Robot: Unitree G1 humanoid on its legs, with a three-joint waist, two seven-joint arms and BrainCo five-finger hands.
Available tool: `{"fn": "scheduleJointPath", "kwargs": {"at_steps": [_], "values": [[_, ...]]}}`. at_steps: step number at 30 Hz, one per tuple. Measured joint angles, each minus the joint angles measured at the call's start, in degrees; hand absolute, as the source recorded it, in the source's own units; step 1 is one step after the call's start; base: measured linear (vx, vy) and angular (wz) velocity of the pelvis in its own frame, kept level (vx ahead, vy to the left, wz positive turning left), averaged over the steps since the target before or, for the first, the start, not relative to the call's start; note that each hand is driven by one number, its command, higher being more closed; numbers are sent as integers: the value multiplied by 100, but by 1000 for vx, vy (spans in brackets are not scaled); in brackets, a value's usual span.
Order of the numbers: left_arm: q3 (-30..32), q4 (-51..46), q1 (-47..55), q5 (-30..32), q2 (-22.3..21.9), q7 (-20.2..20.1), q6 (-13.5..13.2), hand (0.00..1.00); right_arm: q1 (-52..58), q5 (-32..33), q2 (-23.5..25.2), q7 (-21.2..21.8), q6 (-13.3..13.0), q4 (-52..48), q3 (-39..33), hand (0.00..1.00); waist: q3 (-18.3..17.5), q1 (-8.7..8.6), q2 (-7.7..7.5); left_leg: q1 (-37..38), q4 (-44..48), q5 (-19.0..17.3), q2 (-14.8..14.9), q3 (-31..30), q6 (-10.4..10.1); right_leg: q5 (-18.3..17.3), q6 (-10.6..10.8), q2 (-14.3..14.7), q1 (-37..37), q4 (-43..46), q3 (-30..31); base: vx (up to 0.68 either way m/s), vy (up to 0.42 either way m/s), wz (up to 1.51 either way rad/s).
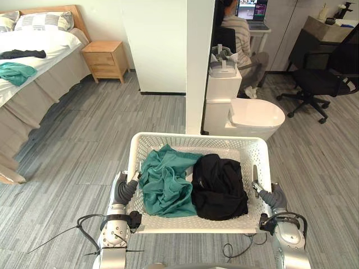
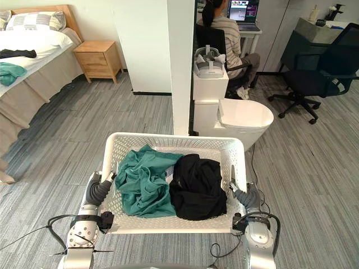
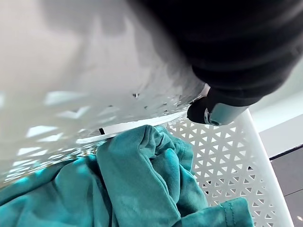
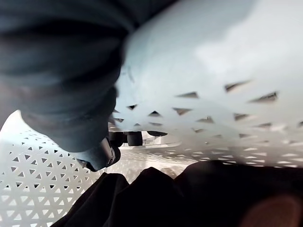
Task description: Pick up the laundry basket with both hands and put the clothes into the washing machine.
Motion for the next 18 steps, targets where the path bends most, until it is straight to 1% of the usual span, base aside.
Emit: {"fn": "scheduleJointPath", "kwargs": {"at_steps": [5,8,11,14,16,18], "values": [[2,0,12,0,-32,0,1,100,37,-11,28,-11,0,0,2,100,-1,0,-1,97,-55,0,-24,-1,1,21,13,-3,105,-82,34,2,0,-1],[1,-2,95,0,-36,1,1,100,77,-21,33,-11,0,0,18,100,-80,0,11,118,-105,0,-34,-1,0,20,13,-5,108,-98,42,0,0,0],[1,-2,99,1,-38,1,1,100,113,-21,41,-18,0,0,27,100,-83,4,14,137,-134,0,-42,0,0,20,13,-7,109,-99,50,0,0,0],[0,-2,95,1,-31,1,1,100,115,-21,41,-91,0,0,49,100,-82,2,13,138,-122,-6,-45,1,-1,20,13,-12,109,-90,53,0,0,0],[-10,-2,89,2,-24,2,1,100,115,-21,31,-122,0,0,50,100,-70,4,31,90,73,-121,-11,3,17,16,15,-5,118,-55,61,2,4,-7],[-56,-2,86,2,-18,6,5,100,129,-20,16,-153,0,-1,31,100,5,-15,115,81,537,-415,74,-2,37,-143,32,-7,133,253,137,-19,37,-18]]}}
